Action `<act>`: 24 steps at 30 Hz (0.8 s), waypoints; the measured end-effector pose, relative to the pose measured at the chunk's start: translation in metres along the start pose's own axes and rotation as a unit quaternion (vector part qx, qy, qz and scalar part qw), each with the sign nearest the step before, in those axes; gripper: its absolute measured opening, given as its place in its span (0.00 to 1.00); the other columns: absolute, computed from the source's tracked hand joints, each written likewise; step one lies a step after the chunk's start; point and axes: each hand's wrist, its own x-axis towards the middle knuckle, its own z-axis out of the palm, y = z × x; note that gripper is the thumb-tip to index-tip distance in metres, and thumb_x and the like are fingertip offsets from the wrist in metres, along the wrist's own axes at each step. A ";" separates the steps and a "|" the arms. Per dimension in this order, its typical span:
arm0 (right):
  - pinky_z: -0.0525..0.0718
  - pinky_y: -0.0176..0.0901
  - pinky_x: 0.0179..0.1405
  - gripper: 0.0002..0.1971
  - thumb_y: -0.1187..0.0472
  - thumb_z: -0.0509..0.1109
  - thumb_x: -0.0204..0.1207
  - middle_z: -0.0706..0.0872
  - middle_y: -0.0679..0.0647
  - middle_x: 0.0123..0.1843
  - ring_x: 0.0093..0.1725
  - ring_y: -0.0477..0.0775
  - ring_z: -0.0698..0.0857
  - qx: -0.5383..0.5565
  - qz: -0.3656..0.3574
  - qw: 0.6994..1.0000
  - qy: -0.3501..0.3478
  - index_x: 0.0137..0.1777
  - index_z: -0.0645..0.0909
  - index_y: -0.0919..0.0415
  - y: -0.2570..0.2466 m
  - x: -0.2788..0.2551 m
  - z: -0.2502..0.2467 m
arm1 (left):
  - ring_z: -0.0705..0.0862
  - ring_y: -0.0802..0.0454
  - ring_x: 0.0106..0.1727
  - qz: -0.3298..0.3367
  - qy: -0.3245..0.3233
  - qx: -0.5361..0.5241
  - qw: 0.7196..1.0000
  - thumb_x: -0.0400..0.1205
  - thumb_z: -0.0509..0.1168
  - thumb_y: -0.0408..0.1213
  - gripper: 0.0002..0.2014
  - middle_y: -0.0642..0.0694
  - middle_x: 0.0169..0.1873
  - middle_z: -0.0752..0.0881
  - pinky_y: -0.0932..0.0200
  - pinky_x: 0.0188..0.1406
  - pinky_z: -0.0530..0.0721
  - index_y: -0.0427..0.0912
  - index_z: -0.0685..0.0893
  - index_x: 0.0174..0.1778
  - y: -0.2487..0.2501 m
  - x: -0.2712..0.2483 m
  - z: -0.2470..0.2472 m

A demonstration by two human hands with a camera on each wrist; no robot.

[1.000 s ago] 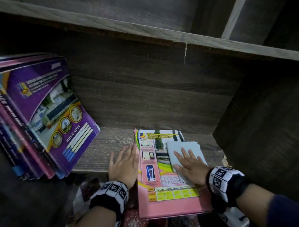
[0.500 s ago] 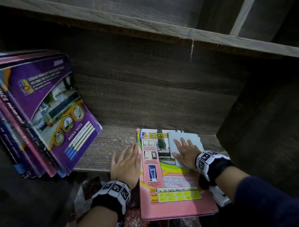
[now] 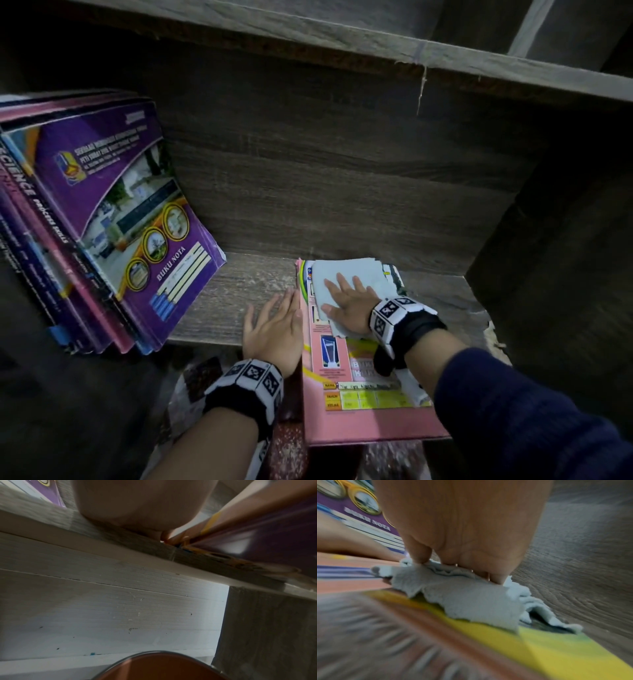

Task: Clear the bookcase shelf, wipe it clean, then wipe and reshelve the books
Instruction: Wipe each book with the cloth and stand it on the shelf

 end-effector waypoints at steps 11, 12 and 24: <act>0.32 0.51 0.80 0.48 0.27 0.22 0.60 0.31 0.43 0.84 0.83 0.52 0.30 0.029 -0.071 0.997 0.005 0.84 0.35 0.41 -0.007 -0.133 0.063 | 0.45 0.66 0.83 0.001 0.006 0.004 1.000 0.89 0.32 0.49 0.25 0.69 0.82 0.47 0.47 0.82 0.35 0.60 0.43 0.85 -0.001 -0.002 0.002; 0.31 0.50 0.80 0.47 0.27 0.23 0.60 0.30 0.41 0.83 0.82 0.50 0.29 0.031 -0.074 0.997 0.002 0.83 0.34 0.40 -0.004 -0.142 0.066 | 0.45 0.66 0.83 0.001 0.003 0.002 1.000 0.89 0.32 0.49 0.25 0.69 0.82 0.46 0.47 0.82 0.35 0.61 0.44 0.85 -0.001 -0.001 0.002; 0.32 0.57 0.81 0.38 0.28 0.35 0.76 0.24 0.49 0.82 0.82 0.58 0.27 0.035 0.116 0.991 0.048 0.82 0.27 0.41 0.065 -0.099 0.054 | 0.50 0.63 0.83 0.003 0.019 0.002 1.000 0.89 0.35 0.53 0.26 0.64 0.83 0.54 0.45 0.82 0.41 0.58 0.51 0.85 0.003 -0.001 0.000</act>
